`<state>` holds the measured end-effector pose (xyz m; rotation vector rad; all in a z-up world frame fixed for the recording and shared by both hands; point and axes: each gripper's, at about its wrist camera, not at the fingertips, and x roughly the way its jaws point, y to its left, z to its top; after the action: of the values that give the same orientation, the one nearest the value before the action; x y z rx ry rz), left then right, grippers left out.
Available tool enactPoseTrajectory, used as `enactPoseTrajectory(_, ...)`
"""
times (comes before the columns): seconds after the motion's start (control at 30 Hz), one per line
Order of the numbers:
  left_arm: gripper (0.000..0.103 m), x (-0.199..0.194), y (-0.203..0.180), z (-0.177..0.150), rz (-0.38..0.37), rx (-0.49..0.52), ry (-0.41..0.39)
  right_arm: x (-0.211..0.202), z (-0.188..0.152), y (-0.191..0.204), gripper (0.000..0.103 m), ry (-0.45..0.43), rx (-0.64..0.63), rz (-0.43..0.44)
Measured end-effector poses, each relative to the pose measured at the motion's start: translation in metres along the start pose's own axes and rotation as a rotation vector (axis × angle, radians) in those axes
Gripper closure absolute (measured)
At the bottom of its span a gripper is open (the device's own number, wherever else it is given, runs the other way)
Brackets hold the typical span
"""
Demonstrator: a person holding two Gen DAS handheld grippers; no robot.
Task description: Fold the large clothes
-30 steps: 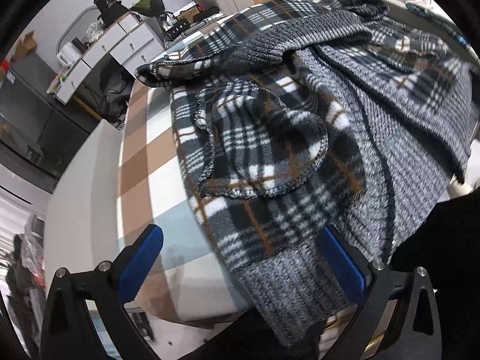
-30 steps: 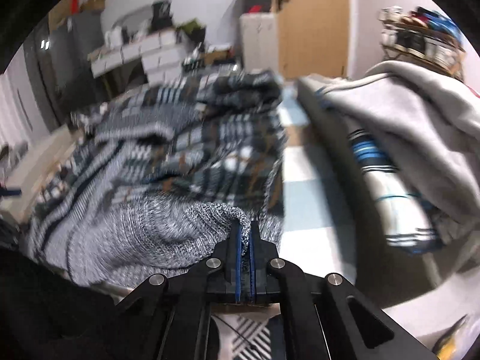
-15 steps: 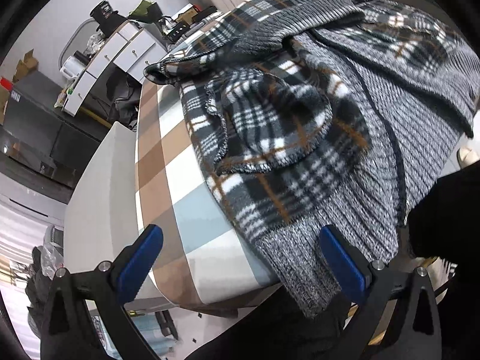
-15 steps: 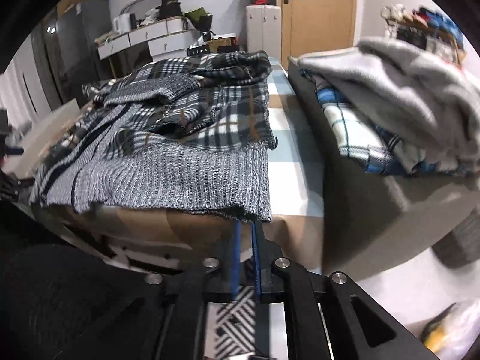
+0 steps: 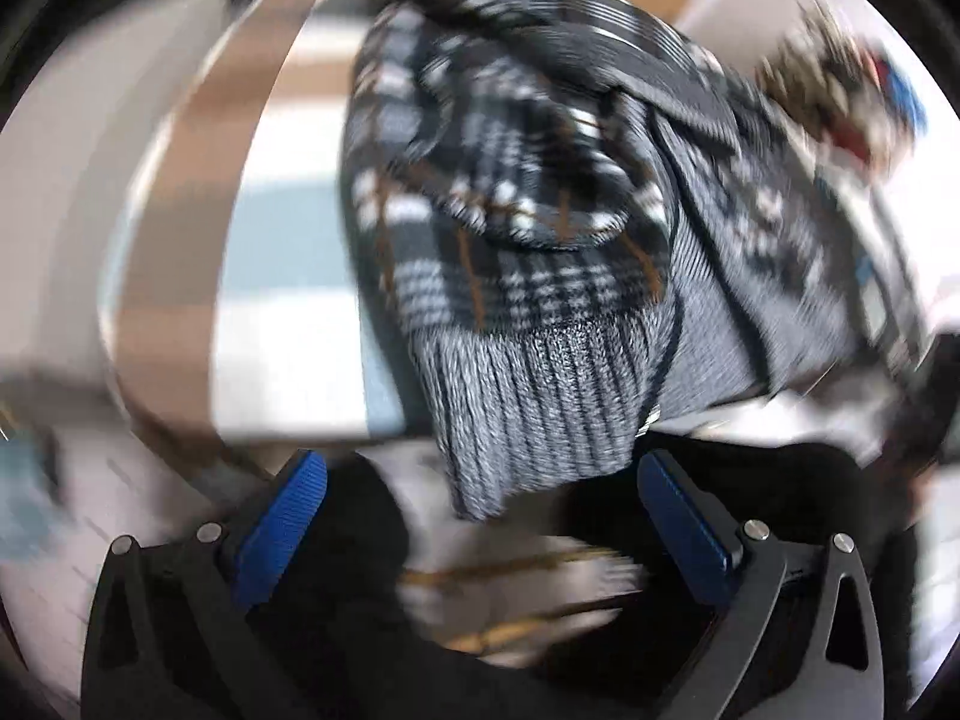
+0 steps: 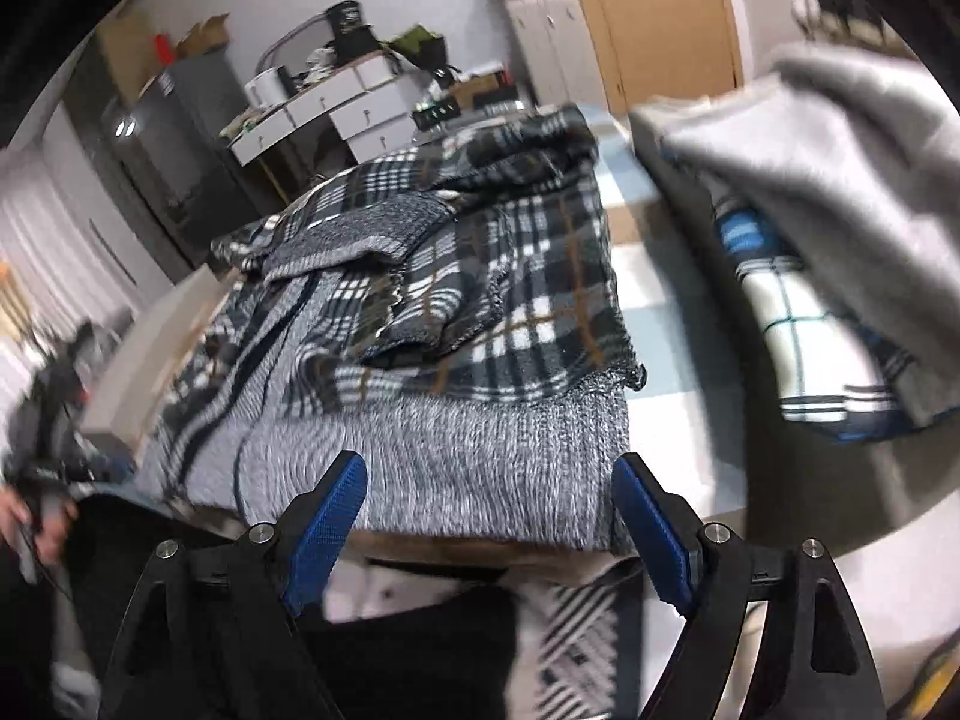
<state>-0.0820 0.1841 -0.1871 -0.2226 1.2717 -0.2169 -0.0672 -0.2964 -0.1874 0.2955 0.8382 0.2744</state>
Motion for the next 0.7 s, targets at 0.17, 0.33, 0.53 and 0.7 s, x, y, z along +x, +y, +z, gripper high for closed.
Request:
enactPoseTrajectory(0.17,0.001,0.025,0.021,-0.006,-0.164,-0.209,0.057,0.016,0.007,-0.011,0.019,0.084,0.108,0.11)
enactPoseTrajectory(0.33,0.001,0.049,0.029,-0.01,-0.204,-0.264,0.106,0.026,0.008,-0.025,0.019,0.144,0.216,0.187)
enactPoseTrajectory(0.53,0.003,0.056,0.028,-0.007,-0.359,-0.256,0.131,0.026,0.011,-0.051,0.019,0.162,0.395,0.291)
enactPoseTrajectory(0.7,0.003,0.045,0.033,-0.006,-0.465,-0.279,0.115,0.021,0.018,-0.049,0.02,0.175,0.366,0.235)
